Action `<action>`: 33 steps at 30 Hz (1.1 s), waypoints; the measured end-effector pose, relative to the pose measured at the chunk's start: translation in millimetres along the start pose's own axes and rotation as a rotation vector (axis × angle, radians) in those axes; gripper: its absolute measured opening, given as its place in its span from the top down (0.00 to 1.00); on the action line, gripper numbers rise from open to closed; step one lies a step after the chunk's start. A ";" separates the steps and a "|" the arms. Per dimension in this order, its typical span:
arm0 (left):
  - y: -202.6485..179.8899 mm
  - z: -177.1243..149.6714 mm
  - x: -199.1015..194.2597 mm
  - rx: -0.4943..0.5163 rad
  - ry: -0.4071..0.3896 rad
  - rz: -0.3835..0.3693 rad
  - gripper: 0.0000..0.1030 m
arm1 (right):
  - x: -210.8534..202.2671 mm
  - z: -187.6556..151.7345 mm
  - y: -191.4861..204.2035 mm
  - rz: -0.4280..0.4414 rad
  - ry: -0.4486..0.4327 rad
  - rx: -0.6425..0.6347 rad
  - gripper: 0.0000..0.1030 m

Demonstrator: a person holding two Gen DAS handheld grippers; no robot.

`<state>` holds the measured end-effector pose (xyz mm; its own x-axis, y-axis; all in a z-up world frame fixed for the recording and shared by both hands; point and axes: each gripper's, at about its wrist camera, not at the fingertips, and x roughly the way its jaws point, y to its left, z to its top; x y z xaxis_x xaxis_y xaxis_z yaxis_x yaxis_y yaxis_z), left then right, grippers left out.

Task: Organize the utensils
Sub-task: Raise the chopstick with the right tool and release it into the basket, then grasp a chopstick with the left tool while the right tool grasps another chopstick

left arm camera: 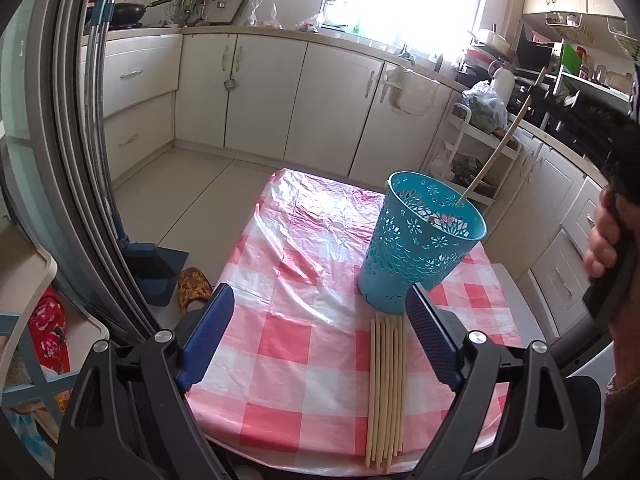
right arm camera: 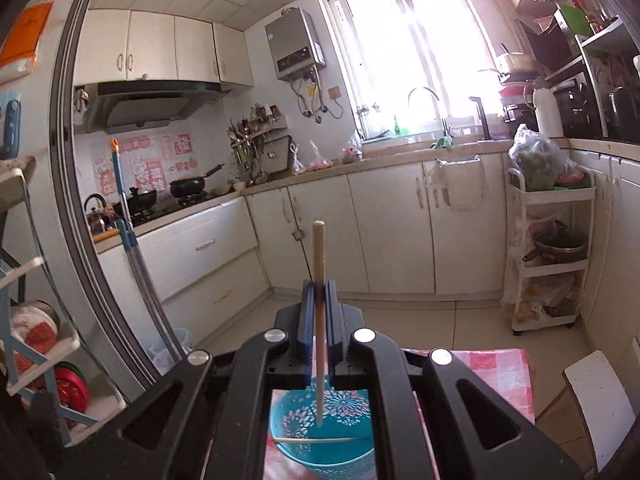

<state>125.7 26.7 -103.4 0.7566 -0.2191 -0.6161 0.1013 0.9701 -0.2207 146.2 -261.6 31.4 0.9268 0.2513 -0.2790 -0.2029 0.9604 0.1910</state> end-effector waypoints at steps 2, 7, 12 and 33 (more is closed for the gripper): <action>0.6 -0.3 -0.7 0.001 0.001 0.006 0.18 | 12.9 -20.0 -8.1 -0.023 0.037 0.021 0.94; 3.3 -2.5 -0.9 0.001 0.007 0.009 0.18 | 34.6 -57.9 -24.5 -0.058 0.130 0.092 0.94; 3.3 -2.8 -1.6 0.000 0.007 0.012 0.18 | 37.9 -70.3 -31.7 -0.067 0.179 0.139 0.92; 4.7 -13.1 -11.9 0.013 0.017 0.036 0.16 | 47.4 -203.3 10.2 -0.098 0.589 0.132 0.86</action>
<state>108.7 32.5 -107.0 0.7486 -0.1854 -0.6366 0.0826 0.9787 -0.1878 123.8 -215.4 -171.2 0.6014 0.2234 -0.7671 -0.0502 0.9688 0.2427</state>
